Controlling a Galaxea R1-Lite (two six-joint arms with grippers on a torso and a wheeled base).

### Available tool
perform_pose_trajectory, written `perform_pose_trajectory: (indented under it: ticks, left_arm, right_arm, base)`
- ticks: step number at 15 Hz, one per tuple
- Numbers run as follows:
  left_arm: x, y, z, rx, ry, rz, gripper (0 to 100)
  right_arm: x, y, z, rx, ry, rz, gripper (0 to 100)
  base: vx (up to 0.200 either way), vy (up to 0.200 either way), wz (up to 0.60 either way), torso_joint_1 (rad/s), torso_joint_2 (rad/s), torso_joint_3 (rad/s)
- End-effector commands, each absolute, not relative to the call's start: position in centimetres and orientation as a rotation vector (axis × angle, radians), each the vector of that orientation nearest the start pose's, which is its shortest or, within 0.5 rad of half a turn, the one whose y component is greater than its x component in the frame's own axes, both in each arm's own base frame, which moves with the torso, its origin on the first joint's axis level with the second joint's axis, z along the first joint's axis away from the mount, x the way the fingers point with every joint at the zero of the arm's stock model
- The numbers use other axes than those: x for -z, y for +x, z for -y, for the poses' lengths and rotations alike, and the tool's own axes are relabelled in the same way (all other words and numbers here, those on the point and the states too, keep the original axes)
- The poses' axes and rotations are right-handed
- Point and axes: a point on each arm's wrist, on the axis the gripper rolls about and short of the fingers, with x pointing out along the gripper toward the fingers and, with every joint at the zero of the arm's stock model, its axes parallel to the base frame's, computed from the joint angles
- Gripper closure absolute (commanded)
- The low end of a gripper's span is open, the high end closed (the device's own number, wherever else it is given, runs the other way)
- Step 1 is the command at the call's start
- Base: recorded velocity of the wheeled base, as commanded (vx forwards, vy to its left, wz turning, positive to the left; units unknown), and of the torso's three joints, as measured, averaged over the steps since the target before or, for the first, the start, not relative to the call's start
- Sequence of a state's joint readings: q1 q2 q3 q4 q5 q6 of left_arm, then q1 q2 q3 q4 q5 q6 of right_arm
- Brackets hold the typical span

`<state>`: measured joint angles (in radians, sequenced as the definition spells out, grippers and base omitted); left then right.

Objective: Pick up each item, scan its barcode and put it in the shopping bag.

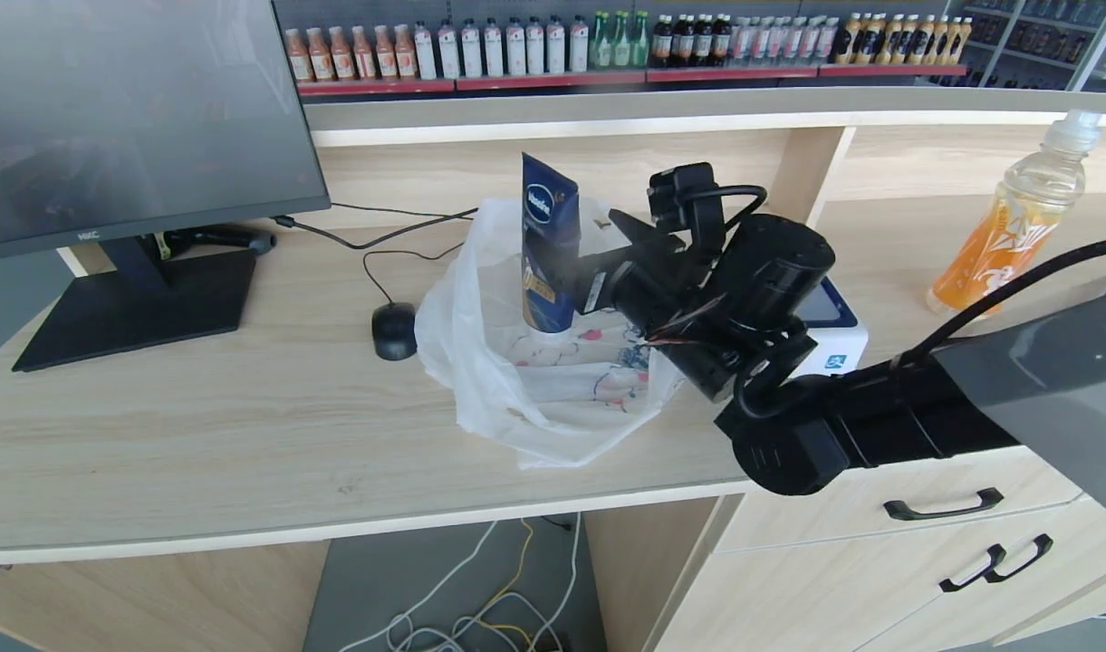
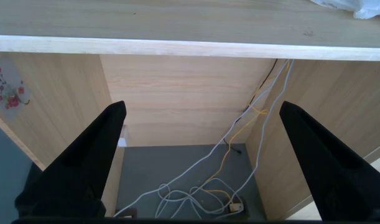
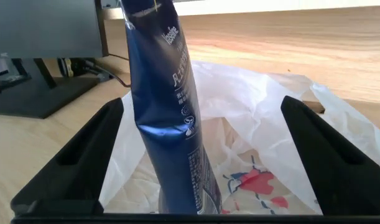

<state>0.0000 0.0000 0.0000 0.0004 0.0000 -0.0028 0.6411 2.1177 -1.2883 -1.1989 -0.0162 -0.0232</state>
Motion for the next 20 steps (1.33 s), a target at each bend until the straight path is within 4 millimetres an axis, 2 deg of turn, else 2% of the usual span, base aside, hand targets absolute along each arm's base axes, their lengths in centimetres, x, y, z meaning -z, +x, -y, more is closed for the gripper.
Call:
perform_pose_trajectory:
  ticks: [1,5,9,11,13,15,18,20]
  left_arm:
    - [-7.5,-2.3,0.0,0.000,-0.003,0.000,0]
    - [-7.5,-2.3,0.0,0.000,-0.003,0.000,0]
    - [-7.5,-2.3,0.0,0.000,-0.003,0.000,0]
    - [-7.5,-2.3,0.0,0.000,0.000,0.000,0]
    - [-7.5,-2.3,0.0,0.000,0.002,-0.002,0]
    - [-7.5,-2.3,0.0,0.000,-0.002,0.000,0]
    - [-7.5,-2.3,0.0,0.000,-0.002,0.000,0]
    - [-7.5,-2.3,0.0,0.000,0.000,-0.002,0]
  right_arm:
    - [-23.5,32.5,-24.2,-0.609,0.118,0.411,0]
    - [-23.5,28.4,-21.2,-0.608,0.117,0.401,0]
    - [-21.0,24.5,-18.2,-0.593,0.127,0.428,0]
    - [-20.5,23.8,-17.7,-0.569,0.125,0.400,0]
    - [-21.6,23.2,-17.2,-0.551,0.152,0.432,0]
    - [-21.8,23.2,-17.2,-0.550,0.165,0.436,0]
    - [-22.2,22.9,-16.9,-0.551,0.189,0.442,0]
    - [-22.3,22.4,-16.5,-0.547,0.193,0.444,0]
  base:
    - [0.000,0.000,0.00,0.000,0.00,0.000]
    - [0.000,0.000,0.00,0.000,0.00,0.000]
    - [0.000,0.000,0.00,0.000,0.00,0.000]
    - [0.000,0.000,0.00,0.000,0.00,0.000]
    - [0.000,0.000,0.00,0.000,0.00,0.000]
    - [0.000,0.000,0.00,0.000,0.00,0.000]
    - [-0.200,0.000,0.00,0.004,0.00,0.001]
    - [0.000,0.000,0.00,0.000,0.00,0.000]
